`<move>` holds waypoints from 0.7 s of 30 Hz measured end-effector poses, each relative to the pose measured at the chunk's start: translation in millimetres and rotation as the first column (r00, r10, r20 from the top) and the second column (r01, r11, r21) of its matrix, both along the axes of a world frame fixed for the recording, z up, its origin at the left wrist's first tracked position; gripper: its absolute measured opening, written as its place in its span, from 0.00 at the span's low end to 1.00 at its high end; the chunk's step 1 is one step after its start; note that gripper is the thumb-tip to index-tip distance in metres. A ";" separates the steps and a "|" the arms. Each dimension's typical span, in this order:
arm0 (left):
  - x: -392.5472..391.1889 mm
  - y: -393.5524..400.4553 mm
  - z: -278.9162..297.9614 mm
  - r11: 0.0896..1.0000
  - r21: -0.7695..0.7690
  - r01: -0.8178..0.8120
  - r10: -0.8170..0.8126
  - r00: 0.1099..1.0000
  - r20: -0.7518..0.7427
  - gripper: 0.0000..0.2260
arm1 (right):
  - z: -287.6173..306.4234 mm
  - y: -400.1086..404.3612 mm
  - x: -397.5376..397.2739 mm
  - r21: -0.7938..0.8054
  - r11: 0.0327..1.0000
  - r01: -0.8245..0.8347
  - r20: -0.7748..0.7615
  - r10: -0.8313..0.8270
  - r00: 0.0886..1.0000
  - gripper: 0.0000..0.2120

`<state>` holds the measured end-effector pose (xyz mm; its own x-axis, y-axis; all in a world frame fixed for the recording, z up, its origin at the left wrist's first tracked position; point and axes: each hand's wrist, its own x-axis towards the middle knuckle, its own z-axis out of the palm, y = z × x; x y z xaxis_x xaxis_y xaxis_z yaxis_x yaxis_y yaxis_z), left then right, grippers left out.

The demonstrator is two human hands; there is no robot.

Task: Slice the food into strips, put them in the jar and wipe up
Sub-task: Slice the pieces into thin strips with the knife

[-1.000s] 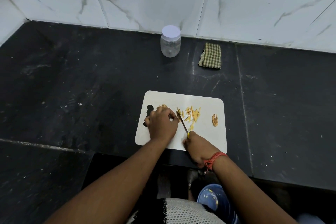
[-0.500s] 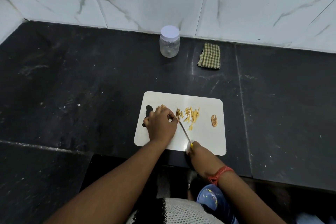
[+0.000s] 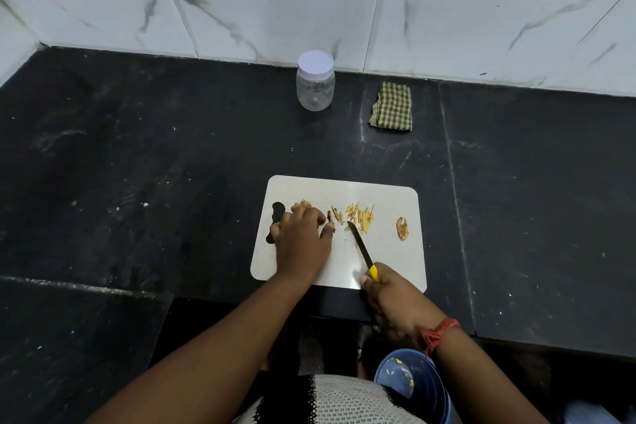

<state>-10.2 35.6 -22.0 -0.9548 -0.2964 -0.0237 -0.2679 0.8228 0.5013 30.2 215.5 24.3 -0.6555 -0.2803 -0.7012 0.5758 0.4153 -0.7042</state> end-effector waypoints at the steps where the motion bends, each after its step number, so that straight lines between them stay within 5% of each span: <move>1: -0.8 1.1 0.1 1.000 -0.002 0.006 -0.007 1.000 -0.005 0.07 | 1.1 -0.5 -1.0 0.015 1.000 -0.019 -0.026 0.019 0.999 0.12; 11: -13.3 10.6 2.5 1.000 -0.009 0.013 -0.013 0.999 0.034 0.10 | -5.4 0.3 -8.6 0.090 0.994 -0.058 -0.118 0.068 0.991 0.14; 21: -11.7 5.3 -2.9 0.998 0.055 0.012 -0.012 1.000 -0.006 0.09 | -3.1 0.6 -19.1 0.260 0.938 -0.228 -0.200 0.283 0.938 0.13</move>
<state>-21.9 40.9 -24.9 -0.9583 -0.2835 -0.0347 -0.2555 0.7967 0.5477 11.1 216.1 21.2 -0.7341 -0.3095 -0.6044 0.2616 0.6925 -0.6723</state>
